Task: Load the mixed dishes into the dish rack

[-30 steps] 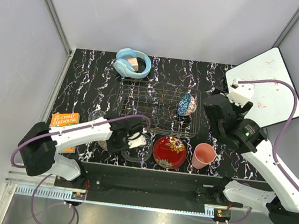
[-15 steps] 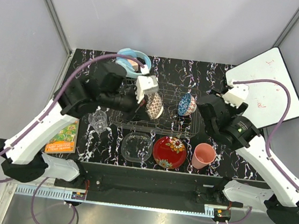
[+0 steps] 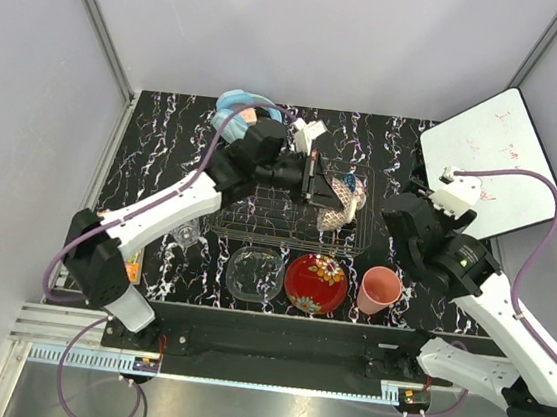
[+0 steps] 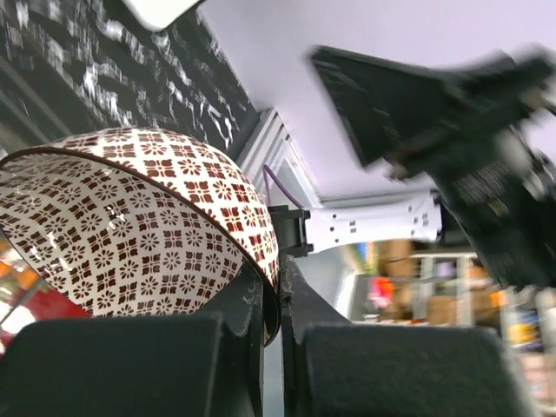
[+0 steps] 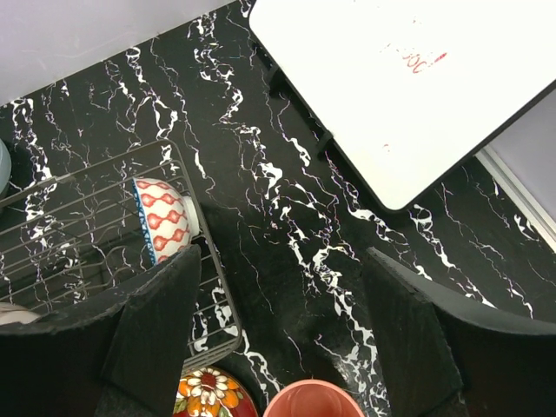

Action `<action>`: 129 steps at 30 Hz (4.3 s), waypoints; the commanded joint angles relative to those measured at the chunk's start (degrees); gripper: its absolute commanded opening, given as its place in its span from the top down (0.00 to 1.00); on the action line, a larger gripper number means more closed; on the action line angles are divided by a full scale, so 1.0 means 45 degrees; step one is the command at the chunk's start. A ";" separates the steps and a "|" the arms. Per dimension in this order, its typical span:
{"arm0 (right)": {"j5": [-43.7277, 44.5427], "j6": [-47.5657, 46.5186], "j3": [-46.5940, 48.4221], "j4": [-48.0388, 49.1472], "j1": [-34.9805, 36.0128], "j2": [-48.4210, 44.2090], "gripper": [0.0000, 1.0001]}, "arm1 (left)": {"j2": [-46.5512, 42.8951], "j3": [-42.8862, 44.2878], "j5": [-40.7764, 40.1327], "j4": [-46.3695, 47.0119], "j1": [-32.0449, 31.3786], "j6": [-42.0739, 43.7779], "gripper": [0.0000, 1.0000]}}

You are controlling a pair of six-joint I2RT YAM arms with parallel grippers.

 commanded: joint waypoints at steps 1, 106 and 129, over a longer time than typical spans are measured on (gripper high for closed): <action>0.0485 0.0635 -0.0203 -0.0133 -0.0066 -0.0264 0.18 | 0.0352 0.0302 -0.0411 0.3132 -0.0311 -0.2899 1.00; -0.7444 -0.0693 -0.2996 0.2464 -0.3250 0.0750 0.23 | -0.2829 -0.0827 -0.6155 -0.8997 0.5372 1.3447 0.01; -1.0157 -0.1844 -0.0459 0.3634 -0.6042 0.6431 0.40 | -0.2380 -0.3291 -0.4242 -0.7493 0.5685 1.2822 0.01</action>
